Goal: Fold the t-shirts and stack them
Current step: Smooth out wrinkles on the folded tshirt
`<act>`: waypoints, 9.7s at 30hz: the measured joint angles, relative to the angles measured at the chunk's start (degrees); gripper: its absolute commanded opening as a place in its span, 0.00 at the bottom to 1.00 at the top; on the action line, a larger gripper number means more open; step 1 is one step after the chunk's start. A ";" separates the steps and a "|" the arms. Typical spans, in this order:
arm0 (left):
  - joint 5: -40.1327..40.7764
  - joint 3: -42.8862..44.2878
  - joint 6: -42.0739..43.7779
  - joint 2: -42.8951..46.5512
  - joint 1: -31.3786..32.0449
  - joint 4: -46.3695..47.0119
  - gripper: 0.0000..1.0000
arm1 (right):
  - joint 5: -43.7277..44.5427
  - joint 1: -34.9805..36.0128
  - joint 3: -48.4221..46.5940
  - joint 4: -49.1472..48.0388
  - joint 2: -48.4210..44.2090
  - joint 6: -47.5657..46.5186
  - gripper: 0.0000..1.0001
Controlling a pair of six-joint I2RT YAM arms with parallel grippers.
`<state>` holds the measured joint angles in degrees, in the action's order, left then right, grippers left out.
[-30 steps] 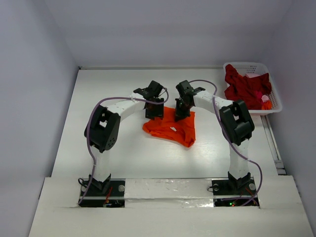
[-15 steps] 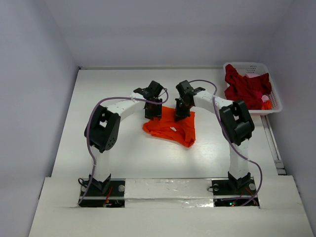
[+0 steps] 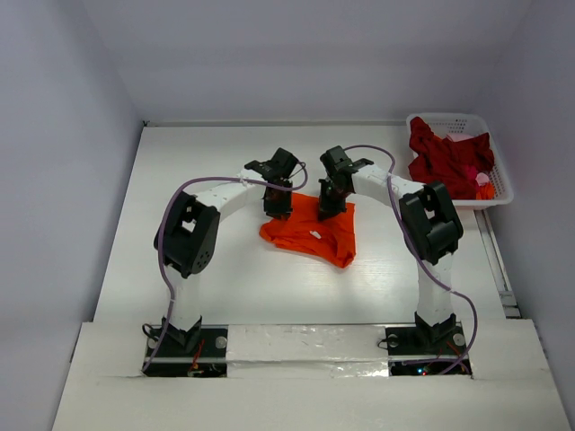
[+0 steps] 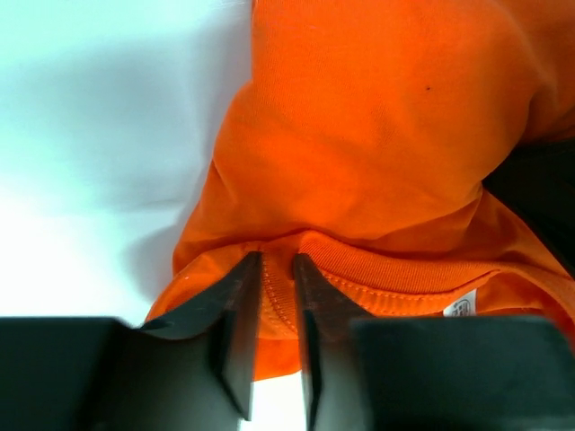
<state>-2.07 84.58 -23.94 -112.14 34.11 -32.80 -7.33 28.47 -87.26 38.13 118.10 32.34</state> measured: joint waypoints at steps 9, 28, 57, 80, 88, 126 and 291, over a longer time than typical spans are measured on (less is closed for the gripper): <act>0.44 0.11 0.09 -0.42 0.35 -0.28 0.00 | 0.00 0.00 0.00 0.00 0.00 0.00 0.00; 0.85 -1.09 -0.33 1.27 1.16 -3.82 0.00 | 0.00 0.00 -0.52 0.44 0.17 0.02 0.00; 0.96 -9.14 -2.10 13.14 1.57 -10.56 0.00 | -0.15 0.02 -9.35 4.72 5.33 0.26 0.00; -0.39 -17.25 -4.79 17.92 3.78 -10.29 0.00 | -0.17 -2.25 -18.71 8.37 10.10 0.17 0.00; 4.48 -3.63 -7.48 19.52 3.80 -12.09 0.00 | -0.22 -2.32 -18.67 8.33 10.10 0.00 0.00; 6.62 -17.44 -10.58 7.32 10.73 16.28 0.00 | -0.66 -2.32 -17.59 7.96 10.12 -0.61 0.00; 11.47 5.07 -7.78 -5.09 0.42 15.41 0.00 | -0.42 -5.64 -1.14 3.78 -4.22 -5.31 0.00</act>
<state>9.41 89.65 -31.73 -117.23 34.52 -17.39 -7.75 22.83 -88.40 41.91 113.89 27.03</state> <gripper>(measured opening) 0.003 0.009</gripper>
